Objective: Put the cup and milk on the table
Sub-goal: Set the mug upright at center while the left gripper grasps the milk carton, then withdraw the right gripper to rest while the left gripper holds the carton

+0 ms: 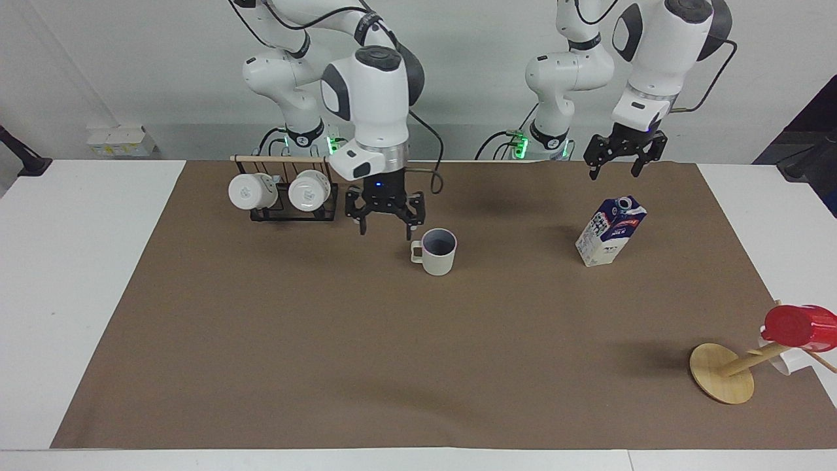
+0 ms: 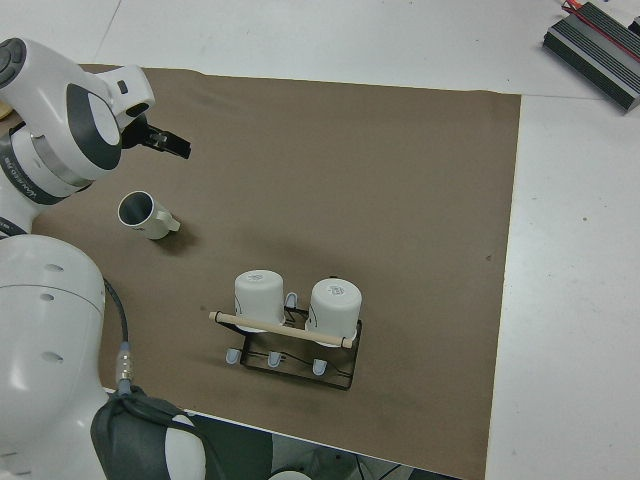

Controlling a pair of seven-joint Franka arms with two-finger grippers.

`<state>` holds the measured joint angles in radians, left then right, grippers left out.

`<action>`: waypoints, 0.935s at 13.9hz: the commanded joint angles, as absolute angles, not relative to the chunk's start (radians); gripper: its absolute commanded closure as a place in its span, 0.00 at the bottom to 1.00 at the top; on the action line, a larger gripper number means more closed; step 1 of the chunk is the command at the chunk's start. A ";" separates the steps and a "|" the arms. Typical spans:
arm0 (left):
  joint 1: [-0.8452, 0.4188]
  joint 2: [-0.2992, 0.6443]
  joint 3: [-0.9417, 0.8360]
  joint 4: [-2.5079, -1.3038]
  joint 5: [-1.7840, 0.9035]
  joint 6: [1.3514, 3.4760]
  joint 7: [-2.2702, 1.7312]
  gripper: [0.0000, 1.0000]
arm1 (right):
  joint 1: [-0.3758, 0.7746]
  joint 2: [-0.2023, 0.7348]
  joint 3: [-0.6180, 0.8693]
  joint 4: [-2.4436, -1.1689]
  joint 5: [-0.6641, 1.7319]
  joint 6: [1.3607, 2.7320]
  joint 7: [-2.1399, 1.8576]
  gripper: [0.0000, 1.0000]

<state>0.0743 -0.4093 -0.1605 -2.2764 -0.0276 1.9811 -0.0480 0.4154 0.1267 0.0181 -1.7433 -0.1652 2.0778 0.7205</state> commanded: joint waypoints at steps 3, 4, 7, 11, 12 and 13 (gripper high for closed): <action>0.192 -0.385 -0.161 -2.326 -0.020 2.098 0.095 0.00 | 0.224 0.049 0.034 -1.773 -0.178 2.072 0.616 0.00; 0.192 -0.352 -0.161 -2.327 -0.020 2.130 0.094 0.00 | 0.181 0.034 0.034 -1.769 -0.160 2.047 0.559 0.00; 0.184 -0.331 -0.163 -2.327 -0.025 2.148 0.074 0.00 | 0.068 0.012 0.029 -1.706 -0.040 1.959 0.396 0.00; 0.172 -0.328 -0.166 -2.324 -0.037 2.151 0.034 0.00 | 0.006 0.028 0.026 -1.554 -0.058 1.774 0.270 0.00; 0.172 -0.327 -0.166 -2.319 -0.055 2.149 0.035 0.00 | 0.000 0.031 0.026 -1.522 -0.063 1.716 0.247 0.00; 0.172 -0.316 -0.164 -2.313 -0.057 2.138 0.047 0.00 | -0.012 0.038 0.026 -1.479 -0.063 1.671 0.238 0.00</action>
